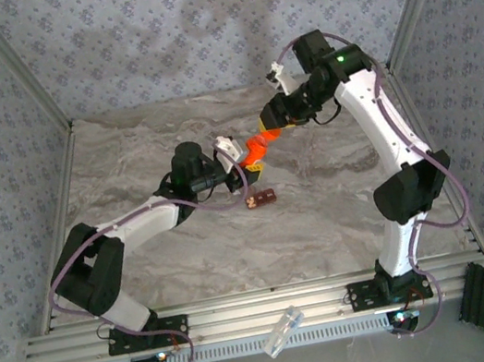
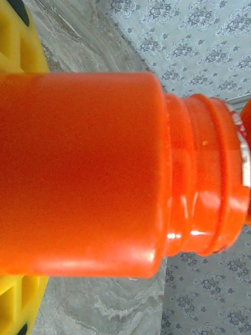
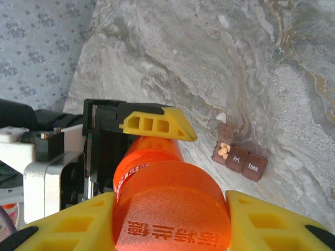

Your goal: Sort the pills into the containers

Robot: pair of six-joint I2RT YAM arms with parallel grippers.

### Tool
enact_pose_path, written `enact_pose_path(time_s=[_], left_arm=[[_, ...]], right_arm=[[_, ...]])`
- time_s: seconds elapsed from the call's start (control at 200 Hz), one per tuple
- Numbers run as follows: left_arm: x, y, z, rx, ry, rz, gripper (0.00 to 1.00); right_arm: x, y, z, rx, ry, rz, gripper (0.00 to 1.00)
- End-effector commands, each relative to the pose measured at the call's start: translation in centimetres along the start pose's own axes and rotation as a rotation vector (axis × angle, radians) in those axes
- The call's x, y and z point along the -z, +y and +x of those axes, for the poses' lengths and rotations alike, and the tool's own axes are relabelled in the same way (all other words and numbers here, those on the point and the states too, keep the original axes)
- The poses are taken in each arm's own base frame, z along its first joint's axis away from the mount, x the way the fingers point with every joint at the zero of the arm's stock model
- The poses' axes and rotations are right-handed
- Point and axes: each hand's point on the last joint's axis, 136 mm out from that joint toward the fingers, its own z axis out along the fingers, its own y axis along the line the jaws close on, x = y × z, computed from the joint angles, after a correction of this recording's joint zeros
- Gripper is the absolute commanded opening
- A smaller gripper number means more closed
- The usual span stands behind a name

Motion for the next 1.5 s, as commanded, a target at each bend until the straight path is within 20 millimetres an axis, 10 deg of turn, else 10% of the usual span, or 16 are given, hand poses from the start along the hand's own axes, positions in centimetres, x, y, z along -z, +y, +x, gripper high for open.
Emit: enact_pose_path(time_s=[0.0,1.499], left_arm=[[-0.1,0.2,-1.6,-0.048,-0.031,0.025,0.0],[0.8,-0.7,-5.4,-0.119,-0.112,0.063,0.0]], right_arm=[[-0.1,1.2,0.9,0.035,0.038,-0.05,0.39],[-4.1,2.2,3.3,0.045,0.157,-0.137,0.37]])
